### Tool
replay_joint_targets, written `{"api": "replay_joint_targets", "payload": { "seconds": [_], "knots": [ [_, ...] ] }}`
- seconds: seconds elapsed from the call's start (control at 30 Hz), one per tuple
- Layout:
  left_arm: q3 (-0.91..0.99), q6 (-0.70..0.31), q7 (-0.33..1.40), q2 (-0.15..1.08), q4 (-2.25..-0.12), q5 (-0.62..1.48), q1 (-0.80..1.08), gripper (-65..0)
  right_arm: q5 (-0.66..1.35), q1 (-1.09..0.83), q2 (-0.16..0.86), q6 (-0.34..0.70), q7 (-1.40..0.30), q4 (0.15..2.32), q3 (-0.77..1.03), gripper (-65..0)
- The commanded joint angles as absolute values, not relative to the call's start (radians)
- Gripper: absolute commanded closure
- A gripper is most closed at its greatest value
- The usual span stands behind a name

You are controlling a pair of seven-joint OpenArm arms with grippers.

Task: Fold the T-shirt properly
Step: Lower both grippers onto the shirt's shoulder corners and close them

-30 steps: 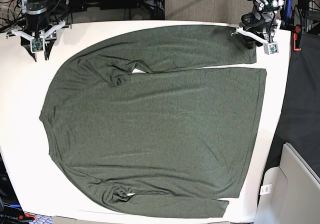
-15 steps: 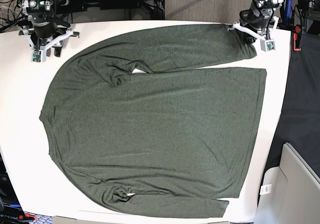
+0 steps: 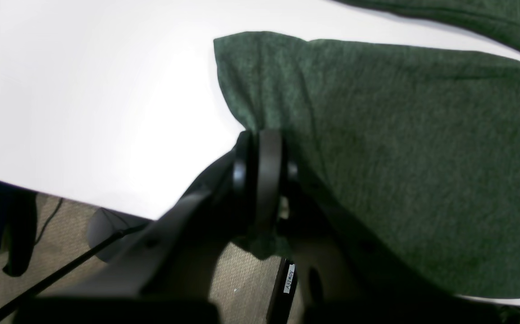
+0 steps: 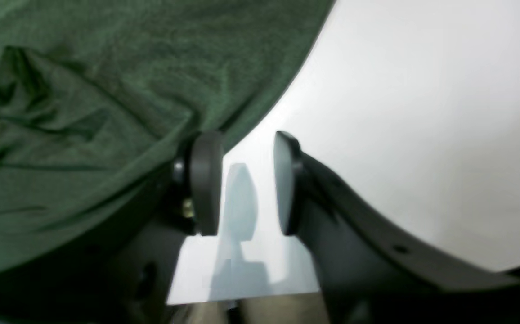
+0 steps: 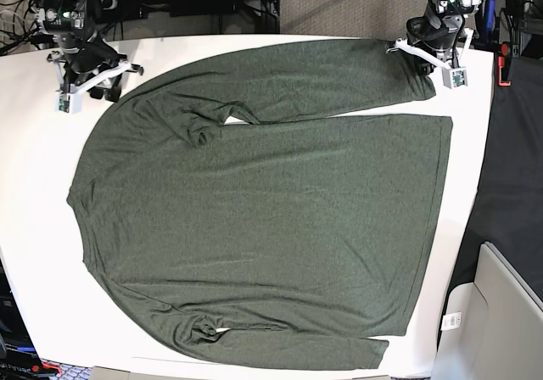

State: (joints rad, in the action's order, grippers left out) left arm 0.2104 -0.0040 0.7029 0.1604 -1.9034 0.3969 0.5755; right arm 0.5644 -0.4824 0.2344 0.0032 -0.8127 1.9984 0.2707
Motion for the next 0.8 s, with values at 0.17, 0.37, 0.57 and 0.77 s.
{"api": "replay_joint_targets", "payload": {
  "seconds": [0.17,0.37,0.57,0.77],
  "knots": [
    [0.213,-0.005,0.682,0.166,-1.919,0.397,0.579,0.0,0.665,-0.47,0.222,0.005,-0.794,1.972,0.3,-34.2],
    [0.213,-0.005,0.682,0.166,-1.919,0.397,0.579,0.0,0.769,-0.432,0.196,0.005,-0.794,1.844,0.343,-34.2],
    [0.211,-0.005,0.682,0.166,-1.919,0.397,0.581,0.0,0.812,-0.375,0.188,0.005,-0.794,1.747,0.344,-34.1],
    [0.208,-0.005,0.682,0.166,-1.919,0.397,0.581,0.0,0.808,-0.34,0.168,0.004,-0.794,1.722,0.344,-34.0]
  ]
}}
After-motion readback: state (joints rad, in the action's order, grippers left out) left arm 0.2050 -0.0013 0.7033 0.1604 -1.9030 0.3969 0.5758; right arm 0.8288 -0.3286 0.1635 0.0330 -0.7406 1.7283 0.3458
